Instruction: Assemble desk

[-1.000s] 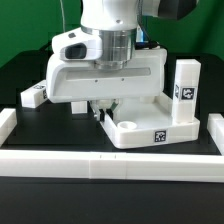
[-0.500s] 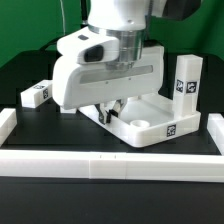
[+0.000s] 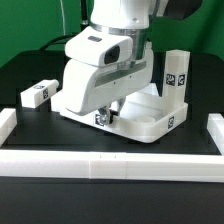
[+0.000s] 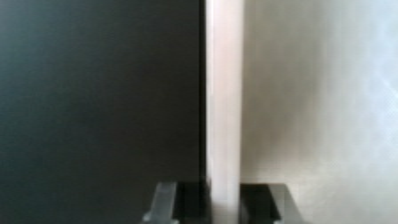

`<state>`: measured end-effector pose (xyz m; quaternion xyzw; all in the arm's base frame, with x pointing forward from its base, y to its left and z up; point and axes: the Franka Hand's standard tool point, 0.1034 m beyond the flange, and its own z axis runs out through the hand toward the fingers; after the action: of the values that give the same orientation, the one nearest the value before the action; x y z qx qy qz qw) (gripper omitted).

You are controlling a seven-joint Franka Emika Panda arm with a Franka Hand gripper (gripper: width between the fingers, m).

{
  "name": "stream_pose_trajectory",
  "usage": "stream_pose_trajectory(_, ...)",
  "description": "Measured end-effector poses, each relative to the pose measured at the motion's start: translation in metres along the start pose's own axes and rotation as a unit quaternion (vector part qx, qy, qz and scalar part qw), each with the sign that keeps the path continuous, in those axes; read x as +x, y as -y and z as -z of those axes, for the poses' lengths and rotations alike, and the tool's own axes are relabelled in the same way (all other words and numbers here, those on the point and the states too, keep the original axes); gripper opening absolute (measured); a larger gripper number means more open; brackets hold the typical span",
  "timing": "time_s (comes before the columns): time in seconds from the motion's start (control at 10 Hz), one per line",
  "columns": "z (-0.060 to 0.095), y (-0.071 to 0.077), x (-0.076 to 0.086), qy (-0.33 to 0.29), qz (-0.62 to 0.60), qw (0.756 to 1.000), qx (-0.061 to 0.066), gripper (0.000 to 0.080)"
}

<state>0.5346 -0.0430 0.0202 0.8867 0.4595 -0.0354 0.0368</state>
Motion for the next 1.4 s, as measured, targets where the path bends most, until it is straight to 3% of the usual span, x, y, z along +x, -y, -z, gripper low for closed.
stream_pose_trajectory(0.2, 0.006, 0.001, 0.022, 0.006, 0.098, 0.995, -0.009, 0.0063)
stream_pose_trajectory(0.3, 0.010, 0.000, 0.035, 0.011, 0.130, 0.991, -0.004, 0.0063)
stream_pose_trajectory(0.5, 0.014, -0.004, 0.061, 0.004, 0.145, 0.989, -0.008, 0.0063)
stream_pose_trajectory(0.9, 0.012, -0.004, 0.058, 0.006, 0.143, 0.990, -0.007, 0.0063)
stream_pose_trajectory(1.1, 0.011, -0.006, 0.056, 0.013, 0.199, 0.980, -0.010, 0.0063)
stream_pose_trajectory(1.3, 0.013, -0.009, 0.073, 0.017, 0.261, 0.965, -0.018, 0.0064)
stream_pose_trajectory(1.4, 0.010, -0.009, 0.083, 0.018, 0.266, 0.964, -0.015, 0.0064)
